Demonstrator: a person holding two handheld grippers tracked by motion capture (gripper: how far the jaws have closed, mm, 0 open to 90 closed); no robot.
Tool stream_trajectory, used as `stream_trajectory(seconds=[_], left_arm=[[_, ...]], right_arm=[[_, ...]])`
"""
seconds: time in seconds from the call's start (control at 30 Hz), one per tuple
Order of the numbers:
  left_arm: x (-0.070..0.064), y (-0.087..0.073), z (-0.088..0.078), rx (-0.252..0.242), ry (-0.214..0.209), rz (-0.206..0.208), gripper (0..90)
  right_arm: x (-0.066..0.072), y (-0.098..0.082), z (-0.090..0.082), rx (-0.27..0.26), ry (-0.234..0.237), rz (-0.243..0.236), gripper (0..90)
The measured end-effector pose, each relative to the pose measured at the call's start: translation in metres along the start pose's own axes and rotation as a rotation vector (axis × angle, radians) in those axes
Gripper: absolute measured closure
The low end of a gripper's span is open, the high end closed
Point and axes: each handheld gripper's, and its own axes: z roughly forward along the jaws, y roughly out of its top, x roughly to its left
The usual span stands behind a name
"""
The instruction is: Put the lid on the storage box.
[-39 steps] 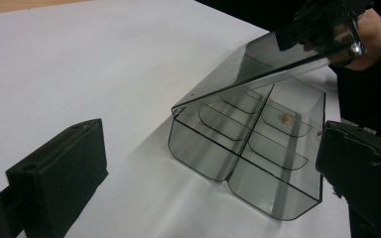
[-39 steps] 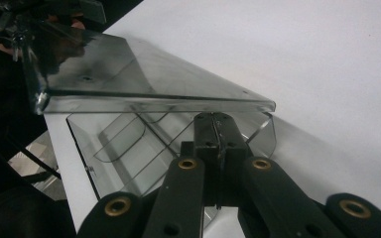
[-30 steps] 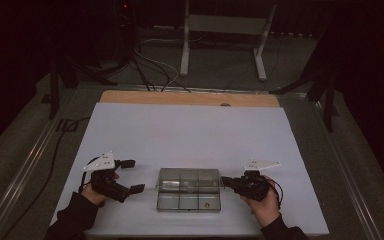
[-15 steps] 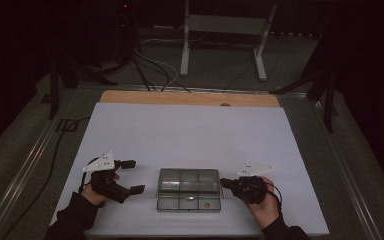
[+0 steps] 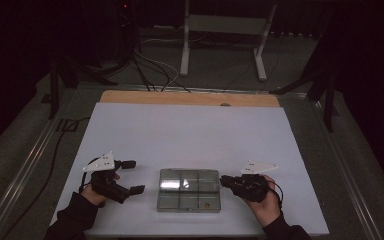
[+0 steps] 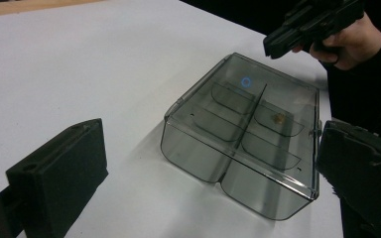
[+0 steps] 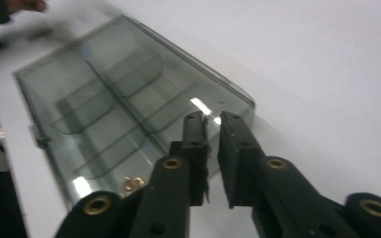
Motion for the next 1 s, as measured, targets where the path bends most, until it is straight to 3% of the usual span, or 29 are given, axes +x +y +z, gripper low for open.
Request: stream_trajectory(seconds=[0.43,0.63,0.73,1.0], left_arm=[[0.0,0.0,-0.001,-0.004,-0.005,0.004,1.4],[0.0,0.0,-0.001,-0.008,-0.003,0.0,1.4],[0.0,0.0,-0.001,-0.006,-0.002,0.002,1.4],[0.0,0.001,-0.001,-0.008,-0.005,0.005,1.4]], right_arm=[[-0.002,0.003,-0.004,-0.078,0.099,0.036,22.5],[-0.008,0.003,-0.011,-0.11,0.153,0.021,1.2],[-0.013,0.001,-0.016,-0.128,0.163,0.04,1.2],[-0.025,-0.008,-0.031,-0.154,0.118,0.059,0.0]])
